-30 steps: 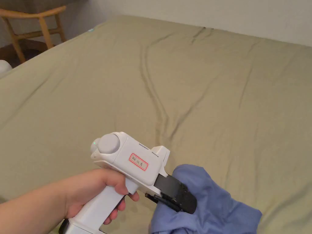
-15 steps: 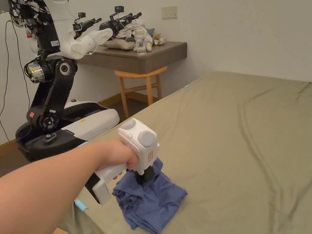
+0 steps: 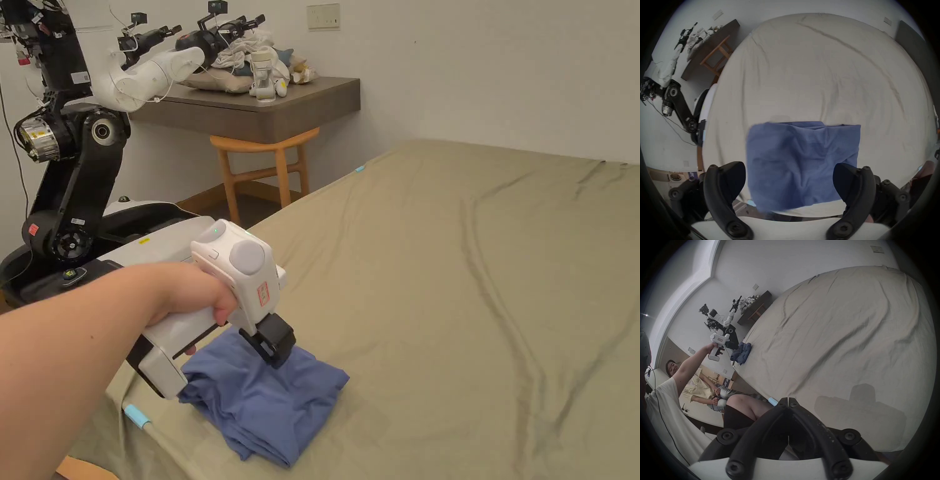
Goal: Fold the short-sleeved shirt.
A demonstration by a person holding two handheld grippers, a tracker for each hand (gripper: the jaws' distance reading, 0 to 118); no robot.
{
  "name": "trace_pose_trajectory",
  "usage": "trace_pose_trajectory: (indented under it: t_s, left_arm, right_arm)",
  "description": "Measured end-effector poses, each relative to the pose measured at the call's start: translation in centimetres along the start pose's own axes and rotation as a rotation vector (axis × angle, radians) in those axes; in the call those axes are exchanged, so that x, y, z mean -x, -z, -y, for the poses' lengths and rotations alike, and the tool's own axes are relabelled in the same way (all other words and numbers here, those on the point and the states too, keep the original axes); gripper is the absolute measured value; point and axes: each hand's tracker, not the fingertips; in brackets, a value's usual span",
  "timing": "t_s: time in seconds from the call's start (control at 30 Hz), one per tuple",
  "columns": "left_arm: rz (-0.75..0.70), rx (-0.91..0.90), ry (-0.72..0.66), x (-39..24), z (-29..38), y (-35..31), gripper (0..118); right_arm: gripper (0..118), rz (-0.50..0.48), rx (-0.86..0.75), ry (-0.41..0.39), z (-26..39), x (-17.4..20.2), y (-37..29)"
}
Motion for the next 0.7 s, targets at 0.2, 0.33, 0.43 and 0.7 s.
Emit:
trace_pose_trajectory:
  t_s: [0.2,0.33,0.43,0.7]
  left_arm:
    - [-0.129,-0.033,-0.031,0.1,0.5,-3.5,1]
    - [-0.081,-0.127,0.002,-2.8,2.4,-6.5,0]
    - [-0.111,-0.222,0.001,-6.2,3.6,-7.1,0]
    - [-0.034,-0.636,-0.024,-23.3,7.9,-11.6,0]
  right_arm:
    - [0,0.003,0.008,-0.013,0.6,-0.1,0.0]
    - [0,0.094,0.014,-0.091,0.3,0.6,-0.5]
    - [0,0.125,-0.015,-0.112,0.4,0.9,-1.1]
    - [0,0.553,-0.188,-0.333,0.3,3.1,-1.9]
